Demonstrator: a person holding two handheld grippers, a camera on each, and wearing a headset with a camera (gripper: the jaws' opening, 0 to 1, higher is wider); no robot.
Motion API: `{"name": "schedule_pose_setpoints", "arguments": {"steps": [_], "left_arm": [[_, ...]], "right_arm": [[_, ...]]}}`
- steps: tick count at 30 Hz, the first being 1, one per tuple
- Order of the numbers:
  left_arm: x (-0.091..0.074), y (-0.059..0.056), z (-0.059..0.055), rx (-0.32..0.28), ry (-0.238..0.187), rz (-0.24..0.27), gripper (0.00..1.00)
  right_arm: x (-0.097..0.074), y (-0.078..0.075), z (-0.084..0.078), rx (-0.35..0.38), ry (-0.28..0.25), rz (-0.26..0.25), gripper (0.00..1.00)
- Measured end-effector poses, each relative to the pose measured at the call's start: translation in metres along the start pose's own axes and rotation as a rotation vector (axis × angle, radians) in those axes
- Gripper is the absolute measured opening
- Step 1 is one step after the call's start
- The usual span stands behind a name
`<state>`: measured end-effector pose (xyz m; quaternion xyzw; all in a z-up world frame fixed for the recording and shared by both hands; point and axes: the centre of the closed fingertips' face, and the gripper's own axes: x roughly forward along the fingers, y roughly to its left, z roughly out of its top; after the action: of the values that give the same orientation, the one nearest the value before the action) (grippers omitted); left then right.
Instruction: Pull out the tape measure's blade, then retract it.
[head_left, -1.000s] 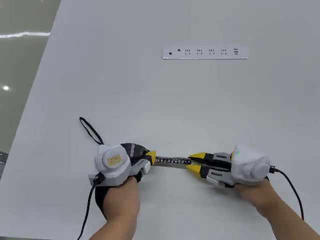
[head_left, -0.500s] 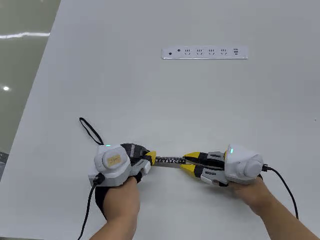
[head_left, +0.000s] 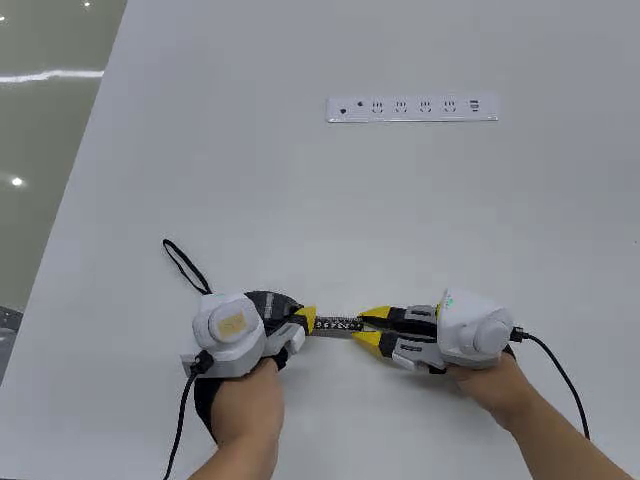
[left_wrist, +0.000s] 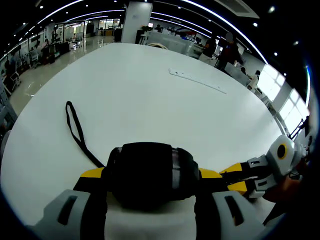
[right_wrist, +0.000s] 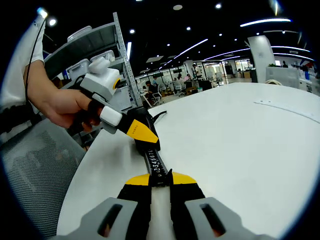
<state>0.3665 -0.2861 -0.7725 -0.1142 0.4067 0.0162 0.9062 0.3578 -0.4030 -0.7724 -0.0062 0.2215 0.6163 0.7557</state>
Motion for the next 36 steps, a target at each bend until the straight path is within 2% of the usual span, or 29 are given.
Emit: {"name": "schedule_pose_setpoints", "arguments": {"steps": [36], "left_arm": [[-0.001, 0.001, 0.003, -0.038, -0.008, -0.022, 0.69]], "right_arm": [[0.029, 0.006, 0.007, 0.0, 0.013, 0.02, 0.12]]}}
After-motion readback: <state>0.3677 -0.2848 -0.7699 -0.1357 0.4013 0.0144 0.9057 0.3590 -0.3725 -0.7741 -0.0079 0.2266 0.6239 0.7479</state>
